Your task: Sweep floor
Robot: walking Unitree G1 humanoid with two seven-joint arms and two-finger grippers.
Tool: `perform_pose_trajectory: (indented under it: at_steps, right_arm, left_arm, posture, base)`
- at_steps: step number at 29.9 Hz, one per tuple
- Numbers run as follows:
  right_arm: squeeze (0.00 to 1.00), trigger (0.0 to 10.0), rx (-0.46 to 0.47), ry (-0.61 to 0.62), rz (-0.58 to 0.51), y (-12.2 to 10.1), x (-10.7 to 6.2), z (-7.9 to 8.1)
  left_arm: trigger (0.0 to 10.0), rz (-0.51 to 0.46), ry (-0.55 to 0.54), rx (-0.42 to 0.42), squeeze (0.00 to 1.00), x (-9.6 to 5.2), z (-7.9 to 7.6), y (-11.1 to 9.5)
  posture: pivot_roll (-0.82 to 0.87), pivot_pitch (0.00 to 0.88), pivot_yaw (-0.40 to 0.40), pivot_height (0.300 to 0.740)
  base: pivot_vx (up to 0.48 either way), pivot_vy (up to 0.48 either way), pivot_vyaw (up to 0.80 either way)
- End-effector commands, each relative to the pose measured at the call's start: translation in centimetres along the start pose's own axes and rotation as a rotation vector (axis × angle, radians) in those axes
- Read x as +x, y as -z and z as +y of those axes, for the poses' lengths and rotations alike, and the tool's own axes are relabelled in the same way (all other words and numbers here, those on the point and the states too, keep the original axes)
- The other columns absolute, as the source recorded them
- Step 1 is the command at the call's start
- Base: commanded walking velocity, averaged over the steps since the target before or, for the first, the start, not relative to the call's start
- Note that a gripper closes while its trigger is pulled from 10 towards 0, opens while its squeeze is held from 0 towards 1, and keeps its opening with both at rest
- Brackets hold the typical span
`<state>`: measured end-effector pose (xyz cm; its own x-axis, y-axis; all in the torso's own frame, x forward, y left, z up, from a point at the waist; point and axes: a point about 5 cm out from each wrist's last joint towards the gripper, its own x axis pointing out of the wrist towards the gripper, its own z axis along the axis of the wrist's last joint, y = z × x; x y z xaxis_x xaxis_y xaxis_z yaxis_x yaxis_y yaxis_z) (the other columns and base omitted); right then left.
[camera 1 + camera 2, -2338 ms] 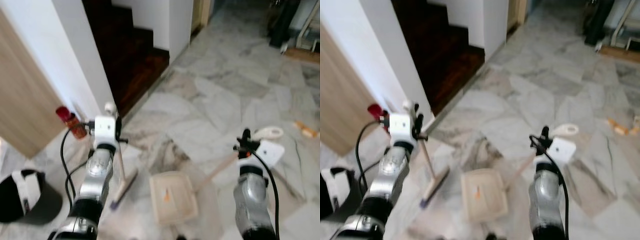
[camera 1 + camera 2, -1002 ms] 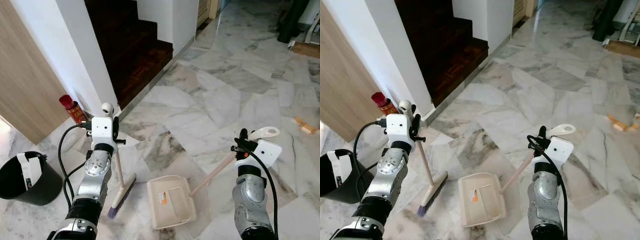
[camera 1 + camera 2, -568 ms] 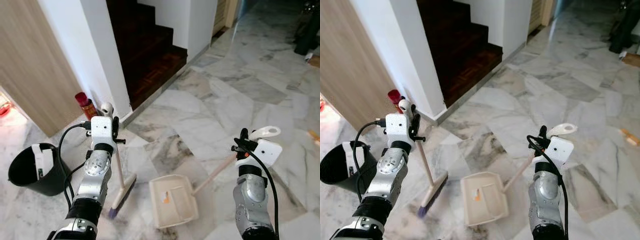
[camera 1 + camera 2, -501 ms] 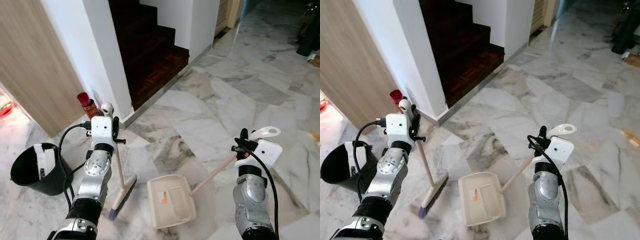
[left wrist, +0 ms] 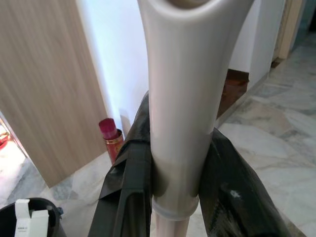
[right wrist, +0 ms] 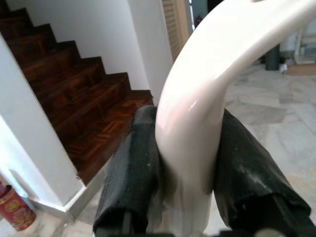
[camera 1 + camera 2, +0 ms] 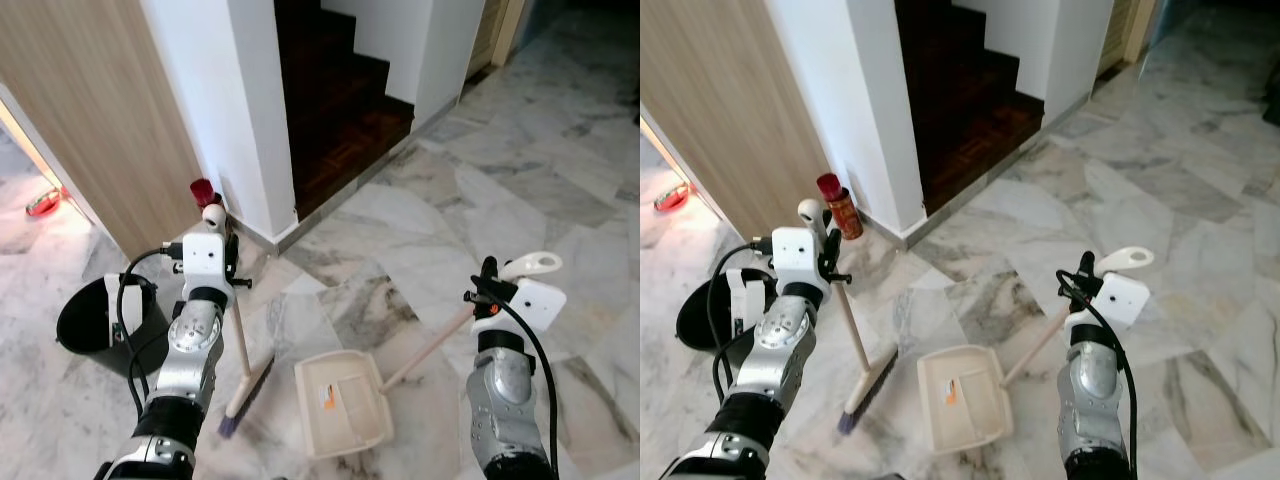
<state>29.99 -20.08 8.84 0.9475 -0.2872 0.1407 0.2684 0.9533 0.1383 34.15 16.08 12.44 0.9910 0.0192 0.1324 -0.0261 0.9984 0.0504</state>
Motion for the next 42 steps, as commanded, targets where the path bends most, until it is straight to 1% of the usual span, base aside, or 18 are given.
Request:
perform_pose_trajectory:
  at_steps: [1,6,22,42]
  right_arm:
    - [0.00,10.0,0.016,-0.002,-0.012,-0.32,0.22,0.34]
    - [0.00,10.0,0.014,0.007,-0.004,-0.22,0.24,0.07]
    - [0.00,10.0,0.020,0.010,0.004,-0.15,0.26,0.15]
    - [0.00,10.0,0.029,0.013,-0.010,-0.28,0.41,0.21]
  left_arm:
    - [10.0,-0.030,0.004,0.015,0.00,0.40,0.06,-0.80]
    - [10.0,-0.028,0.007,0.013,0.00,0.38,0.00,-0.77]
    - [10.0,-0.024,0.004,0.011,0.00,0.36,0.04,-0.76]
    - [10.0,-0.025,0.018,0.012,0.00,0.50,-0.11,-0.78]
  posture:
    - [-0.02,0.067,0.069,0.740]
    - [-0.02,0.068,0.070,0.740]
    - [-0.02,0.075,0.069,0.740]
    - [-0.03,0.050,0.076,0.740]
  base:
    - [0.000,0.326,0.00]
    - [0.000,0.328,0.00]
    - [0.000,0.326,0.00]
    - [0.000,0.335,0.00]
